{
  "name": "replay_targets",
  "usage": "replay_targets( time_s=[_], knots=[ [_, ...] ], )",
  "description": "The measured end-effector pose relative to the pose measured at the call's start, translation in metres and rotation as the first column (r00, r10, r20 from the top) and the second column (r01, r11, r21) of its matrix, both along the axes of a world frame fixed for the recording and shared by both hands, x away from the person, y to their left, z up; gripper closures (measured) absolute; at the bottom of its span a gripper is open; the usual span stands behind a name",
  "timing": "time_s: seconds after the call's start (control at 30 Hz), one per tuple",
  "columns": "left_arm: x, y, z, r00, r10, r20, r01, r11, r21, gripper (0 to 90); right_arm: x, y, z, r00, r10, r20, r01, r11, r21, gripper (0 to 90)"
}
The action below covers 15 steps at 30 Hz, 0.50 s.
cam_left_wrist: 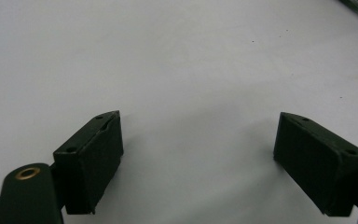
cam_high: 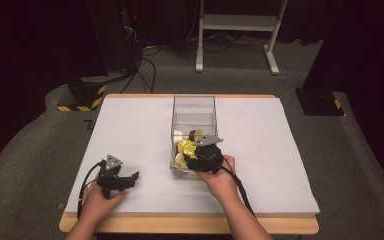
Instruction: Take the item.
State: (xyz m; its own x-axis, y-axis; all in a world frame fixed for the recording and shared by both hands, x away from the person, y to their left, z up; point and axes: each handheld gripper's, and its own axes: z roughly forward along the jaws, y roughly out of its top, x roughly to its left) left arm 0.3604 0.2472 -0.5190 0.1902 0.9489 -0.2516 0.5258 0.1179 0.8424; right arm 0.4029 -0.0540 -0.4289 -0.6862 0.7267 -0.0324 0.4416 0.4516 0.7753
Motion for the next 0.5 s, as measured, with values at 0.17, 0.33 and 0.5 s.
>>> replay_targets(
  time_s=[0.17,0.33,0.5],
  knots=[
    [0.000,0.000,0.000,1.0000,-0.003,-0.002,0.003,1.0000,0.003,15.8,-0.003,-0.004,0.002,0.9998,-0.001,0.019,0.001,0.9998,0.022,38.3],
    [0.000,0.000,0.000,1.0000,-0.004,-0.003,0.004,1.0000,0.005,15.8,-0.006,-0.009,0.004,0.9996,-0.004,0.028,0.002,0.9984,0.057,38.3],
    [0.000,0.000,0.000,1.0000,-0.003,-0.002,0.003,1.0000,0.003,15.8,-0.014,-0.011,0.005,0.9988,0.010,0.049,-0.014,0.9971,0.075,38.4]
  ],
)
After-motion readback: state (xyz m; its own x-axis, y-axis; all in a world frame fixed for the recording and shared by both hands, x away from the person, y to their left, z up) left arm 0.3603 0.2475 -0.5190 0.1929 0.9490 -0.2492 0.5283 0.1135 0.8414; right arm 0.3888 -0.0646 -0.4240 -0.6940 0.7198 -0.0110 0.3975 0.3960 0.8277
